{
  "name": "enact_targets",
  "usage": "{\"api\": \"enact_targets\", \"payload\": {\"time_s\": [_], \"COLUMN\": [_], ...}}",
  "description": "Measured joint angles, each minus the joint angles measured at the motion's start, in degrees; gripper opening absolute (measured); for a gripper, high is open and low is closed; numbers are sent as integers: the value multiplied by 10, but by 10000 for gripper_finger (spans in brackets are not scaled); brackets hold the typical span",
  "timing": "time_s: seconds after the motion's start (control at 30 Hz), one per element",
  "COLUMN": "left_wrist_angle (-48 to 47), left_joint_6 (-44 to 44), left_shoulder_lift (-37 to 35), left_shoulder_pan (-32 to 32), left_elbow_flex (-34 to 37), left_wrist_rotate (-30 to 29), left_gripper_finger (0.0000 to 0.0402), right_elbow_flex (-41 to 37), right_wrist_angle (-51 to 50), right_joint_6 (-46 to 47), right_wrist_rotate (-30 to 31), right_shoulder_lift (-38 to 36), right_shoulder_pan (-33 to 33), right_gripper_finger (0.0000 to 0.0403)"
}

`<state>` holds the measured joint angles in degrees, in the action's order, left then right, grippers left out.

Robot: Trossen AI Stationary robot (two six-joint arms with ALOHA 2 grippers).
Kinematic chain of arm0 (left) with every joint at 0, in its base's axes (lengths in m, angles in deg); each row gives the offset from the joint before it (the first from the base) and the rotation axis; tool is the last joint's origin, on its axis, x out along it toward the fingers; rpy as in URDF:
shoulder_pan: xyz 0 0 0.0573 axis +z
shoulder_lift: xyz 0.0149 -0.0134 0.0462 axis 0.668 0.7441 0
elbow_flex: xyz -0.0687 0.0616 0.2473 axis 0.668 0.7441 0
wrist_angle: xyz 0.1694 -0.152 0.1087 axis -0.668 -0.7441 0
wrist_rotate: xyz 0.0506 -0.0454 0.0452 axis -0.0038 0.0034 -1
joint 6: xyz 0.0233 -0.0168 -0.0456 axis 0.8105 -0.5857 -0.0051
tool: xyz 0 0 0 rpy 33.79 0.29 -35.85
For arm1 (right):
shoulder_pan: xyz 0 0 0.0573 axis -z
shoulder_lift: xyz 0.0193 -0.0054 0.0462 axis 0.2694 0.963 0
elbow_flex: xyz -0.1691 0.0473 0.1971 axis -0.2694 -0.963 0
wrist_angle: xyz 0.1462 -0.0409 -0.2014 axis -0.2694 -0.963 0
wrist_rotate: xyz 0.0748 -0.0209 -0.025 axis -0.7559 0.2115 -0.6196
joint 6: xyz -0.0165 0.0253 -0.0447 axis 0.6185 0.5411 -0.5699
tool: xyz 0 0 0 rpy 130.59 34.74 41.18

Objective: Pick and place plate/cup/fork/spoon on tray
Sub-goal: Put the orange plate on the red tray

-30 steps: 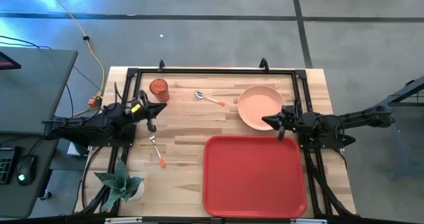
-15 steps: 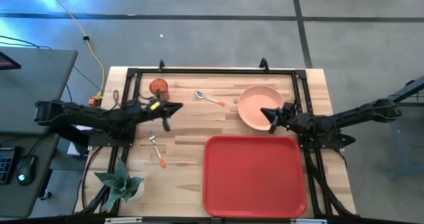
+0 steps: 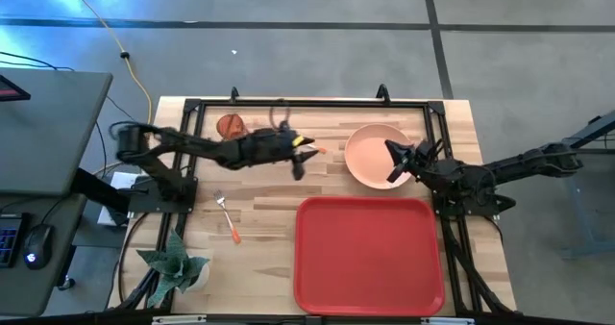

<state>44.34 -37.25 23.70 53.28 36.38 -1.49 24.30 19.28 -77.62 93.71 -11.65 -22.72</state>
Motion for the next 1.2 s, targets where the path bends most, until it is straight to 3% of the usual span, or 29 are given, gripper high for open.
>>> {"api": "enact_targets", "payload": {"time_s": [0.13, 0.3, 0.5, 0.6, 0.8, 1.2], "left_wrist_angle": [3, -20, -143, -248, -414, -431], "left_joint_6": [-34, -35, -39, -45, -79, -85], "left_shoulder_lift": [74, 167, 256, 291, 361, 455], "left_shoulder_pan": [7, 11, 22, 40, 72, 85], "left_elbow_flex": [-78, -190, -330, -422, -573, -634], "left_wrist_rotate": [0, 0, 0, 6, 48, 53], "left_gripper_finger": [193, 201, 205, 207, 207, 205], "right_elbow_flex": [20, 27, 28, 28, 28, 29], "right_wrist_angle": [-1, -1, -8, -9, -7, 7], "right_joint_6": [-58, -56, -3, -1, -2, -30], "right_wrist_rotate": [23, 28, 152, 157, 154, 146], "right_shoulder_lift": [0, 0, 0, 0, 0, -3], "right_shoulder_pan": [0, 0, 0, 0, 0, 0], "right_gripper_finger": [13, 83, 188, 217, 228, 228]}}
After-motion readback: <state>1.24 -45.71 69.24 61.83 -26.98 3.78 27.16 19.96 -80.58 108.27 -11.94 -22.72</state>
